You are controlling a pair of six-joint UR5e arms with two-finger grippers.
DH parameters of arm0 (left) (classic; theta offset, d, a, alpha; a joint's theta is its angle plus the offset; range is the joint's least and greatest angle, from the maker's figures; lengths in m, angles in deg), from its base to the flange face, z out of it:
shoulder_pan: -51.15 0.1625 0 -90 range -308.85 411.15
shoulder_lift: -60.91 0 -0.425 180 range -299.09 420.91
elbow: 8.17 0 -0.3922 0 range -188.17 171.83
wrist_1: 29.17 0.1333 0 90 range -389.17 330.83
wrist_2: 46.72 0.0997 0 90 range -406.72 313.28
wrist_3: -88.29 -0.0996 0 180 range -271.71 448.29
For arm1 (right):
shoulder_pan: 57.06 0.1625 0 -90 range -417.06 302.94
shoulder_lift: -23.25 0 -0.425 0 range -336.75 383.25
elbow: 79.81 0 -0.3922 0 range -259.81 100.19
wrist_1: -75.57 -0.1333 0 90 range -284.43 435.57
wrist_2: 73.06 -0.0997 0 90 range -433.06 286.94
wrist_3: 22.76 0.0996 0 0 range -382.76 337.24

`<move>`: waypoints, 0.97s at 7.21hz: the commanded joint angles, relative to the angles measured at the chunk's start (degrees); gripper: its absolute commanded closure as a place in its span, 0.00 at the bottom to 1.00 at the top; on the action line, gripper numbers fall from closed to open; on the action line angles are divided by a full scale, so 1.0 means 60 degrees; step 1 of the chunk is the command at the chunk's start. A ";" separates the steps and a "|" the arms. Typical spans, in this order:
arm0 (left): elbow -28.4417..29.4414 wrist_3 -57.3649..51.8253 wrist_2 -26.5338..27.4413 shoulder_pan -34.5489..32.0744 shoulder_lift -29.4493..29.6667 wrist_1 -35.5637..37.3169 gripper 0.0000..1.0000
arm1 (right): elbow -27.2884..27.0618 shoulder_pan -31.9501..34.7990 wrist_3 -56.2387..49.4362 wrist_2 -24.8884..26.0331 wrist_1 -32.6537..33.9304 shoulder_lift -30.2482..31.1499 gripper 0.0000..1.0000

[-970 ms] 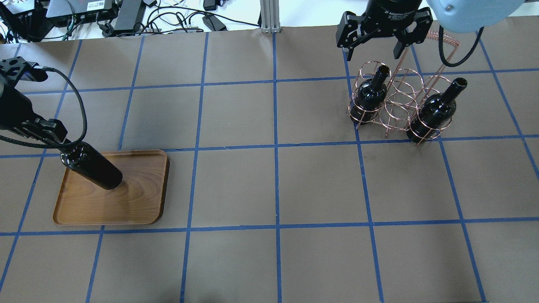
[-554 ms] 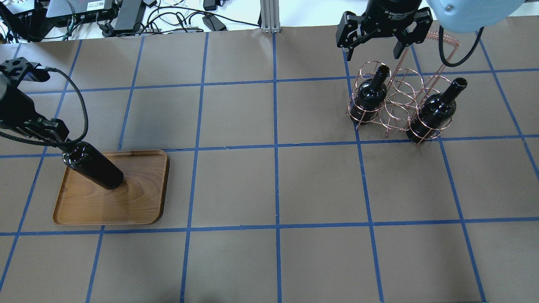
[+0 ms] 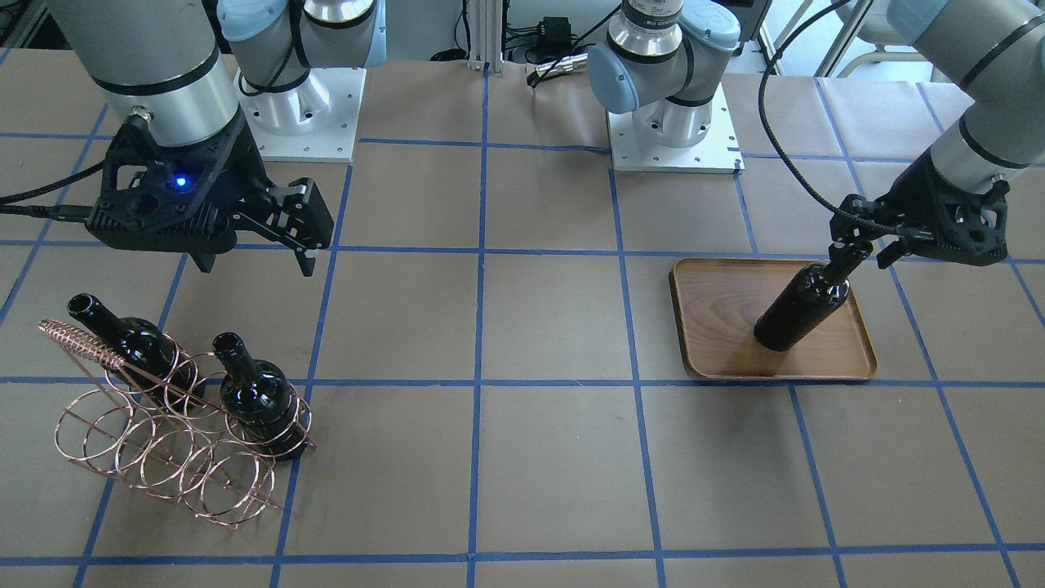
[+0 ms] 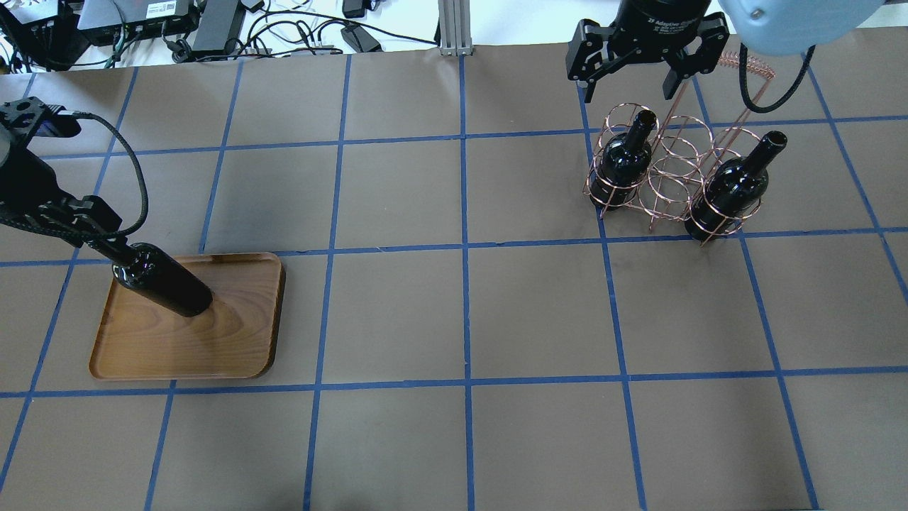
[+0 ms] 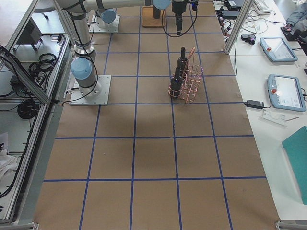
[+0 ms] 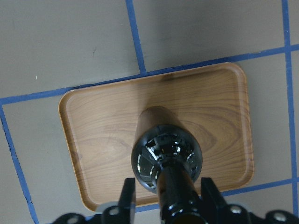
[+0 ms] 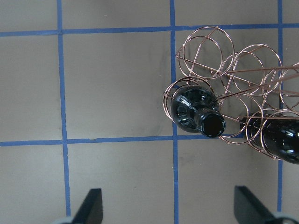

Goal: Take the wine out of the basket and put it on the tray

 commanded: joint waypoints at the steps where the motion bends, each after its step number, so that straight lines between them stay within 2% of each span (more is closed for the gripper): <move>1: 0.0771 0.1519 0.0380 -0.0171 -0.0273 -0.1316 0.00 | 0.0000 0.0000 0.0000 0.0000 0.0000 0.0000 0.00; 3: 0.1727 0.3570 0.0440 -0.1467 -0.0493 -0.1560 0.00 | 0.0000 0.0000 0.0000 0.0000 0.0000 0.0000 0.00; 7: 0.1818 0.4690 0.0309 -0.3800 -0.0642 -0.1487 0.00 | 0.0000 0.0000 0.0000 0.0000 -0.0014 0.0000 0.00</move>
